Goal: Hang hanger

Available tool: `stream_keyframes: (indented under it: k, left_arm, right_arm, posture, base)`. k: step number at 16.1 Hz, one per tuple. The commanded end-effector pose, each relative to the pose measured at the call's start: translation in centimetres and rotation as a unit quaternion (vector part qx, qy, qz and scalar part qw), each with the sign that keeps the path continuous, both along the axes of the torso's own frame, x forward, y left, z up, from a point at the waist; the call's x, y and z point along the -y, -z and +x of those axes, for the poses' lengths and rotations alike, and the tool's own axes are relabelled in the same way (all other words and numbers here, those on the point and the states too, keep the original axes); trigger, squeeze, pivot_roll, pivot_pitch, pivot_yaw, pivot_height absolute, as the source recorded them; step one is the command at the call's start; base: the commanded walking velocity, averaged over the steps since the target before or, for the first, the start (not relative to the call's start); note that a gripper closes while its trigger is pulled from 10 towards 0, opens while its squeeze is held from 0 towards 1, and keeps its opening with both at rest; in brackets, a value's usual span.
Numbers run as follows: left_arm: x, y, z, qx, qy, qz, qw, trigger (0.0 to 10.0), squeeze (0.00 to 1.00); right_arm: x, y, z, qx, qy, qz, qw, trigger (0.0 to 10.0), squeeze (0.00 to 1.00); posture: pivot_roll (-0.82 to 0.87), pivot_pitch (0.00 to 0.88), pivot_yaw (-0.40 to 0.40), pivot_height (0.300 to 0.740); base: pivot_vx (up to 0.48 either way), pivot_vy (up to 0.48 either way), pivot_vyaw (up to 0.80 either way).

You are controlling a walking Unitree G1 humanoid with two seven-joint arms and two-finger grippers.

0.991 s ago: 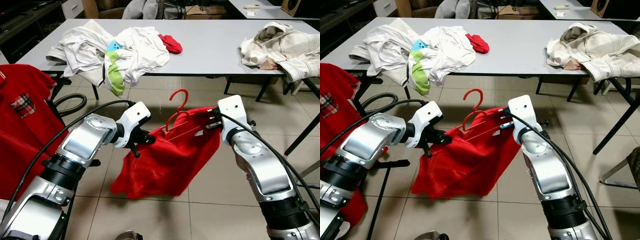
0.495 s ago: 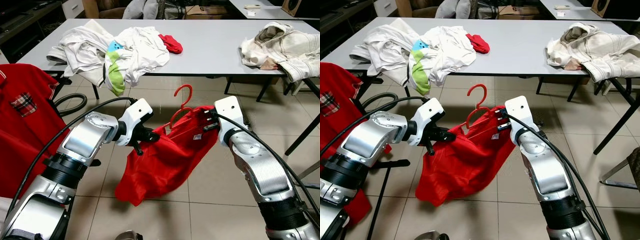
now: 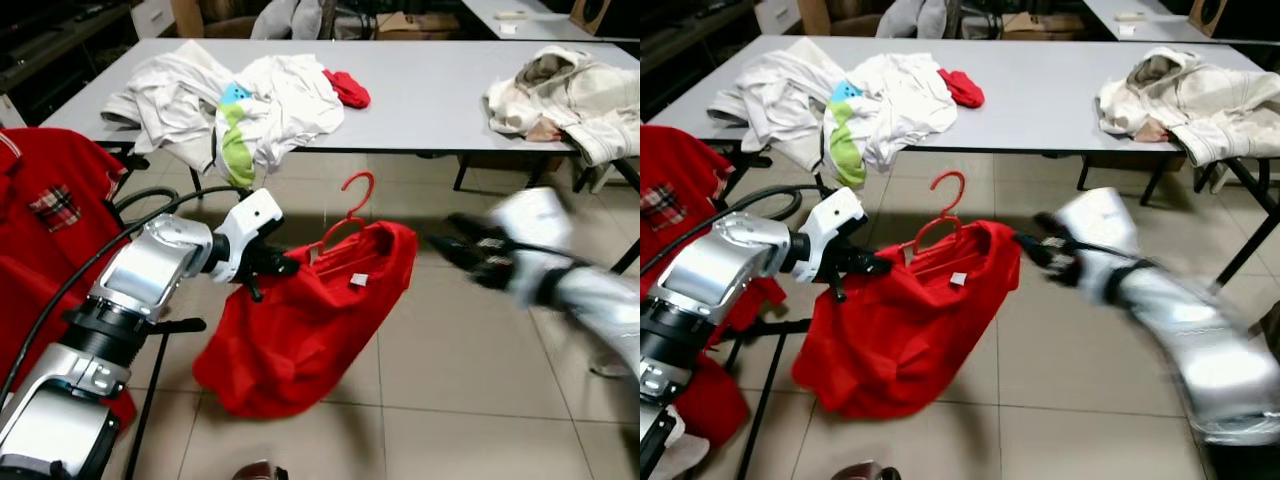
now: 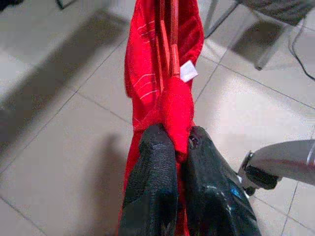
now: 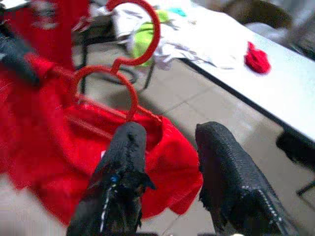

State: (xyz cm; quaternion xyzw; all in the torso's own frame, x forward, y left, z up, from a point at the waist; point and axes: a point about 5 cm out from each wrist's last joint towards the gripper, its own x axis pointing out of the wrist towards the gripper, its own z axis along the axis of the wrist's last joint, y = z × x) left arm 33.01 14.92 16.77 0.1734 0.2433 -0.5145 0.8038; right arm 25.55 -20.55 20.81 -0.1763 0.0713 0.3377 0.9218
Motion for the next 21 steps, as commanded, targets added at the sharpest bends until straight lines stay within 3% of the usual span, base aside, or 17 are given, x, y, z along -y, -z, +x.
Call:
stream_keyframes:
  k: [1,2,3,5,7,11,12,14,15,17,19,20,21]
  left_arm:
    - [0.1,-1.6,0.3,0.027,0.027,-0.012,0.999,0.0,0.00]
    - [0.3,-1.9,0.1,0.032,0.060,-0.019,0.998,0.0,0.00]
    - [0.6,-2.2,-0.2,0.032,0.093,-0.029,0.995,0.0,0.00]
    - [1.1,-2.7,-1.0,0.031,0.153,-0.046,0.987,0.0,0.00]
    - [1.7,-2.9,-1.4,0.033,0.190,-0.048,0.980,0.0,0.00]
    - [2.5,-3.3,-1.6,0.036,0.214,-0.050,0.975,0.0,0.00]
    - [2.7,-3.5,-1.6,0.037,0.221,-0.050,0.973,0.0,0.00]
    - [2.9,-3.7,-1.6,0.041,0.236,-0.051,0.970,0.0,0.00]
    - [3.1,-3.9,-1.8,0.045,0.248,-0.053,0.966,0.0,0.00]
    - [3.9,-4.4,-2.3,0.053,0.283,-0.049,0.956,0.0,0.00]
    - [4.1,-4.5,-2.3,0.054,0.292,-0.045,0.954,0.0,0.00]
    - [4.1,-4.4,-2.2,0.052,0.292,-0.040,0.954,0.0,0.00]
    - [3.8,-4.2,-1.9,0.050,0.285,-0.030,0.957,0.0,0.00]
  right_arm:
    - [0.2,-0.9,-0.5,0.006,-0.046,0.009,0.999,10.0,1.00]
    - [1.7,-1.9,-0.4,-0.005,-0.080,-0.017,0.997,10.0,1.00]
    - [2.5,-2.4,-0.3,-0.022,-0.113,-0.038,0.993,10.0,0.00]
    - [3.3,-2.5,-0.2,-0.051,-0.160,-0.078,0.983,10.0,0.00]
    - [3.0,-2.8,0.5,-0.068,-0.214,-0.072,0.972,10.0,0.00]
    - [1.8,-2.4,0.8,-0.099,-0.284,-0.057,0.952,10.0,0.00]
    - [1.2,-2.0,0.6,-0.121,-0.319,-0.048,0.939,10.0,0.00]
    - [0.8,-1.3,1.0,-0.129,-0.327,-0.054,0.935,10.0,0.00]
    - [0.6,-1.0,1.5,-0.129,-0.319,-0.055,0.937,7.1,0.00]
    - [0.2,-0.6,2.6,-0.125,-0.296,-0.054,0.945,0.0,0.00]
    - [0.1,-0.7,2.7,-0.120,-0.299,-0.055,0.945,0.0,0.00]
    - [0.1,-1.0,2.6,-0.119,-0.308,-0.053,0.942,0.8,0.00]
    - [0.3,-1.5,2.0,-0.116,-0.323,-0.063,0.937,10.0,0.00]
  posture:
    - [-0.09,0.000,0.080,0.740]
    - [-0.10,0.000,0.073,0.740]
    - [-0.10,0.000,0.065,0.740]
    - [-0.10,0.000,0.054,0.740]
    - [-0.10,0.000,0.037,0.740]
    - [-0.09,0.000,0.021,0.740]
    - [-0.08,0.000,0.018,0.740]
    - [-0.08,0.000,0.018,0.740]
    - [-0.08,0.000,0.018,0.740]
    - [-0.08,0.000,0.020,0.740]
    - [-0.08,0.000,0.018,0.740]
    - [-0.08,0.000,0.017,0.740]
    - [-0.08,0.000,0.014,0.740]
  base:
    - [0.000,0.000,0.00]
    - [0.000,0.000,0.00]
    - [0.000,0.000,0.00]
    - [0.000,0.000,0.00]
    - [0.000,0.000,0.00]
    - [0.000,0.000,0.00]
    - [0.000,0.000,0.00]
    - [0.000,0.000,0.00]
    - [0.000,0.000,0.00]
    - [0.000,0.000,0.00]
    - [0.000,0.000,0.00]
    - [0.000,0.000,0.00]
    - [0.000,0.000,0.00]
